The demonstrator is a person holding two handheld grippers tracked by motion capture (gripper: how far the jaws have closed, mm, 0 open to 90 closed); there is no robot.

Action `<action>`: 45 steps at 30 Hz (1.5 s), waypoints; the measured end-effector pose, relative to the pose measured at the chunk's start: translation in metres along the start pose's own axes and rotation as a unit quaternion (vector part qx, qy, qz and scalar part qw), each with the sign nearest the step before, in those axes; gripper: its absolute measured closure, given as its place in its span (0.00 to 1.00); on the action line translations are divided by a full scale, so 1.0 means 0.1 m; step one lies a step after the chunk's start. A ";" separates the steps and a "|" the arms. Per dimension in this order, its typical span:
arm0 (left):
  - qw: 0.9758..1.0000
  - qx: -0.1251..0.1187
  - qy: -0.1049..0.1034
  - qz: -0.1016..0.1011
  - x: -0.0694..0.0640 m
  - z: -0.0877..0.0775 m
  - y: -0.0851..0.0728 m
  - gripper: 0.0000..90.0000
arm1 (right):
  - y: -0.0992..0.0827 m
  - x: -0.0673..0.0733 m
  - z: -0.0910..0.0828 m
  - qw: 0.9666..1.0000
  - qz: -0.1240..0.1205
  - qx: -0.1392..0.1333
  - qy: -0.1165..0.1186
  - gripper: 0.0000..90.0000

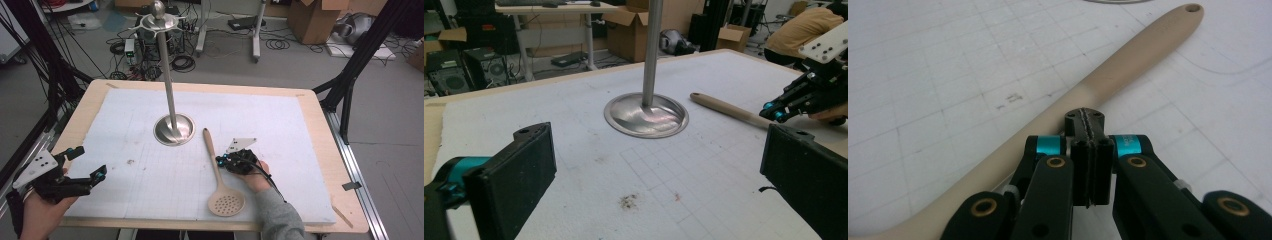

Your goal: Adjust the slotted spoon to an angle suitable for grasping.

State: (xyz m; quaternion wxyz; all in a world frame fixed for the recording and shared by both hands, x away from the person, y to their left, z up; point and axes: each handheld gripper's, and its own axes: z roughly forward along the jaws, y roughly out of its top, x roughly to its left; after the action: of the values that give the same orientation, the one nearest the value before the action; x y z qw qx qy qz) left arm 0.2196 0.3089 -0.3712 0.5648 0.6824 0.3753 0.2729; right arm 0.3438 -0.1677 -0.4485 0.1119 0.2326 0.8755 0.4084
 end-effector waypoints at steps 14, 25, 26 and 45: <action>1.000 0.003 0.005 -0.001 0.01 -0.03 -0.02 0.02 | 0.05 0.07 0.06 0.999 -0.030 -0.003 0.025 1.00; 1.000 0.006 -0.001 0.000 0.00 0.01 -0.02 0.02 | 0.07 0.07 -0.03 1.000 -0.007 -0.007 0.013 1.00; 1.000 0.006 -0.001 -0.001 0.00 0.01 -0.02 0.02 | 0.07 0.08 -0.07 1.000 -0.004 -0.010 0.018 1.00; 1.000 0.007 -0.014 0.003 -0.03 0.13 0.01 0.02 | 0.13 0.52 -0.13 0.993 -0.079 0.045 0.070 1.00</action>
State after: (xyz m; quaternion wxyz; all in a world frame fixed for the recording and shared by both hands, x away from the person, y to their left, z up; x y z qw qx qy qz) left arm 0.2282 0.2988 -0.3727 0.5643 0.6913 0.3671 0.2626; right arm 0.2983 -0.1429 -0.4307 0.0717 0.1388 0.9144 0.3734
